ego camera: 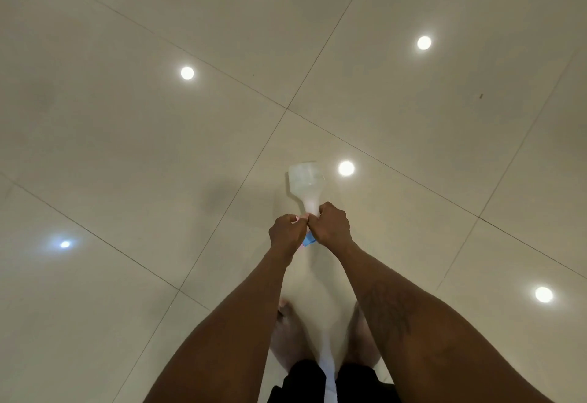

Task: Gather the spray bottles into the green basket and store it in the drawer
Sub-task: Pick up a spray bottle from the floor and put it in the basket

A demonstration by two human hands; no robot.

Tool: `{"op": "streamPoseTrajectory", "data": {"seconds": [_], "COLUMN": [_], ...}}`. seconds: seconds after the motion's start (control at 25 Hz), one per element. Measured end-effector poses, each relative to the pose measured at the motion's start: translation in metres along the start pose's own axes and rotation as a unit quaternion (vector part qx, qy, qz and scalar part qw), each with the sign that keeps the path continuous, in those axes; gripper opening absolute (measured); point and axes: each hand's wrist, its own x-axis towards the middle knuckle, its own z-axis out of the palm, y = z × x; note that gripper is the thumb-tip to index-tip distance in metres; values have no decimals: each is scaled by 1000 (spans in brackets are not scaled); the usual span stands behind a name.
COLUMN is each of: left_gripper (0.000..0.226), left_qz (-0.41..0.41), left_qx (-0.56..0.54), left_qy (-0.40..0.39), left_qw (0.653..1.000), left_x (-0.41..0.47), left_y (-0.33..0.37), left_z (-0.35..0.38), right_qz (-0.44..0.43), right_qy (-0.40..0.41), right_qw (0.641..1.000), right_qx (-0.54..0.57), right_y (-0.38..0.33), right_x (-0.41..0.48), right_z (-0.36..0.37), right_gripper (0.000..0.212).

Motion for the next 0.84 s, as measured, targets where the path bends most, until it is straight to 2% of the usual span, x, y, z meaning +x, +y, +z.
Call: {"op": "streamPoseTrajectory", "data": {"seconds": [0.2, 0.28, 0.48, 0.76, 0.84], "left_gripper": [28, 20, 35, 4, 4], "left_qz": [-35, -54, -82, -80, -75], "left_qx": [-12, -50, -131, -133, -106], "left_qy": [-25, -36, -37, -108, -123], "left_qw": [999, 997, 987, 982, 984], "left_x": [-95, -143, -270, -415, -441], "left_y": [25, 35, 65, 105, 115], "left_z": [-40, -59, -98, -128, -131], "right_qz": [14, 14, 10, -130, -147], "right_qy": [7, 11, 8, 49, 47], "right_qw": [999, 998, 997, 982, 982], "right_qx": [38, 53, 74, 128, 112], "right_y": [-18, -28, -42, -33, -23], "right_x": [-95, -143, -263, -416, -447], "right_z": [-50, -79, -149, -232, -247], "right_gripper": [35, 36, 40, 31, 35]}}
